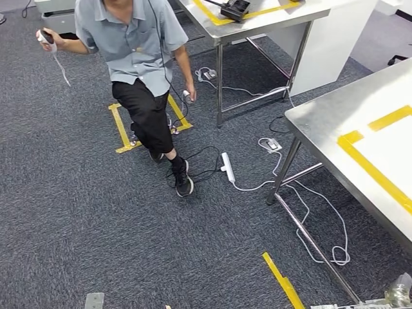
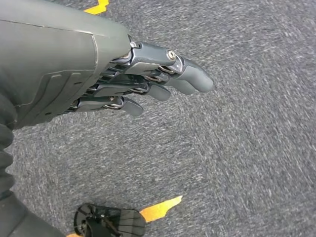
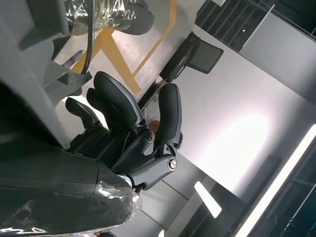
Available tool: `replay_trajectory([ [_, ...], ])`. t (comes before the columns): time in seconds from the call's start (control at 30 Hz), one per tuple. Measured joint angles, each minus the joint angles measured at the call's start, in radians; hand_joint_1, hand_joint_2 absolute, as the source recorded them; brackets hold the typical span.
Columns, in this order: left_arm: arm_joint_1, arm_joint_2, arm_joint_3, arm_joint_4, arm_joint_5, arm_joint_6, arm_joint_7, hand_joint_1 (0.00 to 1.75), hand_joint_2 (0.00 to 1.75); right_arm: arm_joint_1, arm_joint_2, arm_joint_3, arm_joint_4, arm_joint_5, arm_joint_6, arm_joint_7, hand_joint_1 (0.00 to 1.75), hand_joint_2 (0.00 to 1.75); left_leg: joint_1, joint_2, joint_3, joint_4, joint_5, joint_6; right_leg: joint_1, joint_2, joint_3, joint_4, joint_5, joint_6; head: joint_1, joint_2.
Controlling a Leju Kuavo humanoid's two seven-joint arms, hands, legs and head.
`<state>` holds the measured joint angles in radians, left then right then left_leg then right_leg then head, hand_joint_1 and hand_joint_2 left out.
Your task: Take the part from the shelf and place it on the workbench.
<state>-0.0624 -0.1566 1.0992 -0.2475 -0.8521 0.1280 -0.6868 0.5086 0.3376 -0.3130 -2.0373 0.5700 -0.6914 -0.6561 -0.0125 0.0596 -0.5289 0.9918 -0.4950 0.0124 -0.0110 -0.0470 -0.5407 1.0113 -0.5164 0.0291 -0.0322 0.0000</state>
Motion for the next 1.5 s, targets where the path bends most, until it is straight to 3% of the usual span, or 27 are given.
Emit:
replay_trajectory([
  [0.07,-0.001,0.001,0.002,0.0,0.0,0.0,0.0,0.0,1.75,0.003,0.002,0.002,-0.001,-0.002,0.0,0.0,1.75,1.75,-0.001,0.01,0.001,0.002,0.0,-0.009,0.002,0.011,0.001,-0.005,0.002,-0.012,-0.002,0.0],
  [0.13,-0.002,0.001,0.003,0.0,0.0,0.0,0.0,0.0,1.75,0.003,0.003,0.002,-0.002,-0.002,-0.002,-0.001,1.75,1.75,0.003,0.001,-0.005,0.02,-0.018,-0.019,0.0,0.022,0.0,-0.008,0.007,-0.022,-0.004,0.0],
  [0.17,-0.002,0.002,0.004,0.0,0.0,0.0,0.001,0.0,1.75,0.003,0.004,0.003,-0.003,-0.002,-0.003,-0.002,1.75,1.75,0.006,-0.012,-0.018,0.055,-0.044,-0.024,-0.002,0.029,0.0,-0.01,0.01,-0.028,-0.006,0.0],
  [0.23,0.0,0.001,0.004,0.0,-0.001,0.0,0.001,0.0,1.75,0.002,0.005,0.005,-0.004,-0.002,-0.004,-0.003,1.75,1.75,0.011,-0.041,-0.072,0.18,-0.112,-0.033,-0.002,0.042,-0.003,-0.01,0.013,-0.034,-0.01,0.0],
  [0.3,0.003,0.001,0.005,0.0,-0.002,0.0,0.001,0.0,1.75,0.003,0.006,0.008,-0.004,-0.002,-0.004,-0.003,1.75,1.75,0.013,-0.049,-0.118,0.28,-0.144,-0.034,0.0,0.059,-0.004,-0.009,0.014,-0.036,-0.01,0.0],
  [0.33,0.003,0.0,0.005,0.0,-0.002,0.0,0.001,0.0,1.75,0.003,0.006,0.009,-0.004,-0.002,-0.004,-0.003,1.75,1.75,0.013,-0.05,-0.119,0.281,-0.13,-0.032,0.001,0.068,-0.004,-0.009,0.015,-0.036,-0.01,0.0],
  [0.37,0.003,0.001,0.005,0.0,-0.002,0.0,0.001,0.0,1.75,0.003,0.006,0.01,-0.004,-0.002,-0.004,-0.003,1.75,1.75,0.013,-0.054,-0.102,0.245,-0.098,-0.028,0.001,0.077,-0.003,-0.009,0.015,-0.035,-0.01,0.0],
  [0.43,0.003,0.003,0.005,0.0,-0.002,0.0,0.001,0.0,1.75,0.003,0.007,0.01,-0.004,-0.002,-0.004,-0.003,1.75,1.75,0.011,-0.082,-0.043,0.116,-0.026,-0.015,0.003,0.095,-0.001,-0.008,0.015,-0.034,-0.01,0.0],
  [0.47,0.003,0.005,0.005,0.0,-0.002,0.0,0.001,0.0,1.75,0.002,0.007,0.011,-0.004,-0.002,-0.005,-0.003,1.75,1.75,0.011,-0.097,-0.018,0.06,-0.007,-0.01,0.004,0.103,-0.003,-0.007,0.016,-0.031,-0.009,0.0],
  [0.53,0.002,0.007,0.005,0.0,-0.003,0.001,0.001,0.0,1.75,0.003,0.008,0.013,-0.004,-0.002,-0.005,-0.002,1.75,1.75,0.009,-0.109,0.002,0.012,-0.003,-0.003,0.004,0.116,-0.011,-0.006,0.02,-0.022,-0.009,0.0],
  [0.6,0.0,0.005,0.005,0.0,-0.003,0.0,0.001,0.0,1.75,0.005,0.008,0.015,-0.004,-0.002,-0.006,-0.002,1.75,1.75,0.011,-0.095,0.003,-0.003,0.0,0.003,0.002,0.123,-0.021,-0.007,0.023,-0.011,-0.009,0.0],
  [0.63,0.0,0.005,0.005,0.0,-0.003,0.0,0.001,0.0,1.75,0.006,0.008,0.016,-0.004,-0.002,-0.006,-0.002,1.75,1.75,0.013,-0.088,0.004,-0.01,0.004,0.007,0.003,0.114,-0.028,0.002,0.015,-0.006,-0.007,0.0],
  [0.7,0.0,0.004,0.006,0.0,-0.003,0.0,0.001,0.0,1.75,0.005,0.008,0.017,-0.005,-0.002,-0.007,-0.002,1.75,1.75,0.016,-0.069,0.006,-0.02,0.011,0.015,0.003,0.083,-0.065,0.078,-0.033,0.001,-0.002,0.0],
  [0.77,0.002,0.005,0.006,0.0,-0.003,0.001,0.001,0.0,1.75,0.004,0.008,0.018,-0.006,-0.002,-0.007,-0.002,1.75,1.75,0.013,-0.051,0.005,-0.02,0.011,0.018,0.001,0.062,-0.124,0.208,-0.096,0.008,0.0,0.0],
  [0.8,0.003,0.005,0.006,0.0,-0.003,0.001,0.001,0.0,1.75,0.004,0.008,0.018,-0.006,-0.003,-0.007,-0.002,1.75,1.75,0.011,-0.041,0.005,-0.019,0.01,0.018,0.0,0.058,-0.143,0.253,-0.109,0.011,0.0,0.0],
  [0.83,0.003,0.005,0.006,0.0,-0.003,0.001,0.001,0.0,1.75,0.005,0.008,0.018,-0.006,-0.004,-0.007,-0.003,1.75,1.75,0.011,-0.032,0.005,-0.019,0.009,0.018,-0.001,0.056,-0.146,0.263,-0.103,0.014,0.0,0.0],
  [0.87,0.002,0.004,0.006,0.0,-0.004,0.002,0.002,0.0,1.75,0.005,0.008,0.018,-0.006,-0.004,-0.007,-0.003,1.75,1.75,0.011,-0.024,0.006,-0.018,0.008,0.017,-0.001,0.052,-0.129,0.232,-0.079,0.015,0.0,0.0],
  [0.93,0.002,0.004,0.006,0.0,-0.007,0.005,0.004,0.0,1.75,0.003,0.008,0.018,-0.005,-0.006,-0.007,-0.005,1.75,1.75,0.009,-0.01,0.01,-0.016,0.004,0.011,-0.001,0.024,-0.056,0.098,-0.02,0.017,0.0,0.0],
  [1.0,0.002,0.005,0.006,0.0,-0.009,0.008,0.004,0.0,1.75,-0.001,0.008,0.019,-0.005,-0.01,-0.007,-0.007,1.75,1.75,0.003,-0.001,0.011,-0.009,-0.002,0.002,0.001,0.001,-0.004,0.003,0.006,0.008,-0.001,0.0],
  [1.07,0.002,0.006,0.006,0.0,-0.011,0.01,0.004,0.0,1.75,-0.004,0.008,0.019,-0.006,-0.014,-0.007,-0.007,1.75,1.75,-0.001,0.004,0.01,-0.004,-0.004,-0.003,0.002,0.001,0.003,-0.009,0.006,-0.002,-0.004,0.0],
  [1.17,0.001,0.007,0.006,0.0,-0.012,0.011,0.004,0.0,1.75,-0.002,0.008,0.018,-0.006,-0.016,-0.007,-0.007,1.75,1.75,0.0,0.009,0.01,-0.004,-0.005,-0.006,0.001,0.008,0.001,-0.008,0.007,-0.007,-0.004,0.0],
  [1.2,0.0,0.007,0.006,0.0,-0.014,0.011,0.004,0.0,1.75,-0.001,0.008,0.016,-0.006,-0.018,-0.007,-0.007,1.75,1.75,0.003,-0.002,0.0,0.023,-0.026,-0.013,0.001,0.017,0.0,-0.007,0.009,-0.014,-0.004,0.0],
  [1.3,0.002,0.004,0.007,0.0,-0.017,0.012,0.005,0.0,1.75,0.0,0.008,0.012,-0.006,-0.013,-0.007,-0.008,1.75,1.75,0.011,-0.044,-0.092,0.235,-0.135,-0.029,0.002,0.055,-0.005,-0.008,0.015,-0.034,-0.007,0.0],
  [1.33,0.003,0.003,0.008,0.0,-0.017,0.012,0.006,0.0,1.75,0.0,0.008,0.011,-0.006,-0.008,-0.007,-0.009,1.75,1.75,0.011,-0.047,-0.112,0.276,-0.14,-0.028,0.003,0.064,-0.006,-0.007,0.016,-0.035,-0.007,0.0],
  [1.37,0.003,0.002,0.01,0.0,-0.017,0.012,0.008,0.0,1.75,0.0,0.008,0.01,-0.006,-0.005,-0.007,-0.009,1.75,1.75,0.011,-0.048,-0.108,0.263,-0.118,-0.024,0.004,0.072,-0.005,-0.007,0.016,-0.035,-0.007,0.0],
  [1.43,0.001,0.002,0.012,0.0,-0.017,0.012,0.01,0.0,1.75,-0.001,0.008,0.007,-0.007,-0.001,-0.007,-0.01,1.75,1.75,0.009,-0.061,-0.059,0.153,-0.044,-0.011,0.006,0.085,-0.003,-0.007,0.016,-0.035,-0.007,0.0],
  [1.5,-0.001,0.003,0.012,0.0,-0.018,0.011,0.012,0.0,1.75,-0.003,0.008,0.005,-0.009,0.001,-0.007,-0.012,1.75,1.75,0.007,-0.08,-0.012,0.045,-0.003,0.002,0.009,0.095,-0.006,-0.005,0.017,-0.031,-0.006,0.0],
])
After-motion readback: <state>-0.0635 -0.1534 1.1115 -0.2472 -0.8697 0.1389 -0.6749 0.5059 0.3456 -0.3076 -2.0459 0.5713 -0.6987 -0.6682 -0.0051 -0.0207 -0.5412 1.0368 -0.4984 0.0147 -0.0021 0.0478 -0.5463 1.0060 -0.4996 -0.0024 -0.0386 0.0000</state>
